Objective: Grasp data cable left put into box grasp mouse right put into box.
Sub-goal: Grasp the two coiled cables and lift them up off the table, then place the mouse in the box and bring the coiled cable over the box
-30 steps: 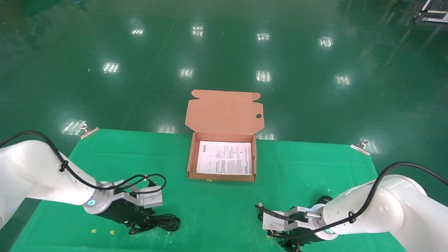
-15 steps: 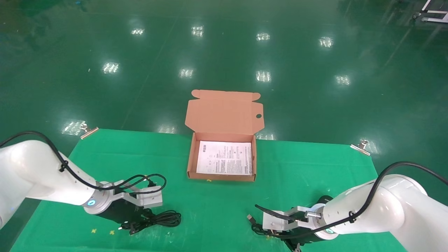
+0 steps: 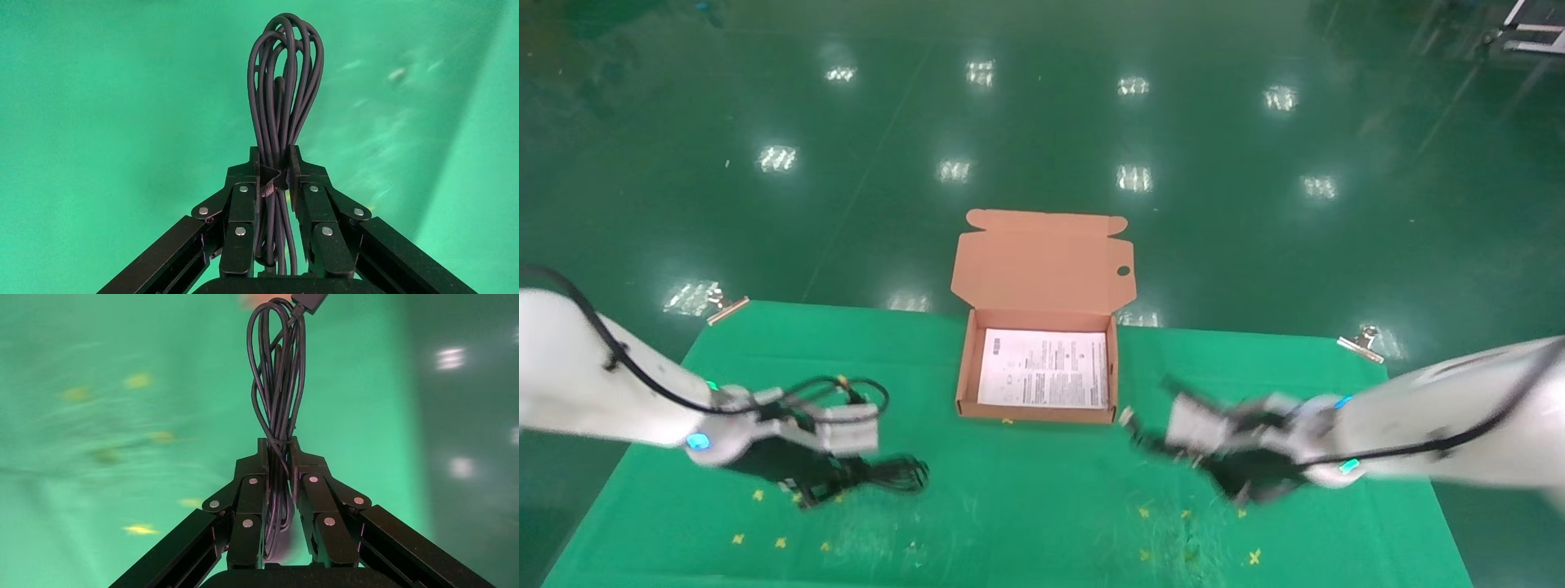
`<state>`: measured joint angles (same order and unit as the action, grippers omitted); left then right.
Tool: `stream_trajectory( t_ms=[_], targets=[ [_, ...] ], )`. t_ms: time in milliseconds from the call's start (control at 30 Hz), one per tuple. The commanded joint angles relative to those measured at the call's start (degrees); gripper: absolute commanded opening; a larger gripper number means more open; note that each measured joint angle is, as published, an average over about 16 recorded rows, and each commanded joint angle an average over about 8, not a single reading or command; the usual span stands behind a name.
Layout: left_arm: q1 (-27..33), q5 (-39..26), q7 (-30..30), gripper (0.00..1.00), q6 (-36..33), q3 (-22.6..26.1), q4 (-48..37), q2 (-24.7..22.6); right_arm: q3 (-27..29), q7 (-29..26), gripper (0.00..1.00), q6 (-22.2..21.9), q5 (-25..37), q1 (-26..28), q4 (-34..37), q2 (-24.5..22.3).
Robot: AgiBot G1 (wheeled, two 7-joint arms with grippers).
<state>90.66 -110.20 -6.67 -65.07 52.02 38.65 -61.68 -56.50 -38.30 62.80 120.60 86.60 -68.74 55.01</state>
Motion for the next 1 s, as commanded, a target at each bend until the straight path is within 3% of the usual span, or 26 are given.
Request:
stream_trajectory(
  t_ms=[33, 200, 400, 700, 1000],
  targets=[
    [0.9, -0.7, -0.3, 0.0, 0.1, 0.0, 4.3, 2.2, 1.4, -2.8, 0.0, 0.5, 0.8, 1.8, -4.2, -2.8],
    [2.1, -6.7, -7.9, 0.0, 4.2, -0.4, 17.8, 5.1, 3.5, -4.9, 0.0, -2.0, 3.7, 6.3, -7.2, -1.7],
    [2.7, -13.9, -16.8, 0.0, 8.7, -1.2, 27.1, 4.3, 4.7, -0.6, 0.0, -7.8, 2.8, 10.8, -2.8, 4.6],
    [4.6, -17.7, -21.3, 0.0, 11.6, -2.0, 28.3, 0.5, 5.7, 12.3, 0.0, -16.4, -2.8, 17.5, 13.4, 15.7],
    [5.3, -18.6, -22.2, 0.0, 11.9, -2.2, 28.6, 0.0, 6.1, 21.8, 0.0, -18.0, -8.1, 20.5, 23.2, 20.9]
  ],
)
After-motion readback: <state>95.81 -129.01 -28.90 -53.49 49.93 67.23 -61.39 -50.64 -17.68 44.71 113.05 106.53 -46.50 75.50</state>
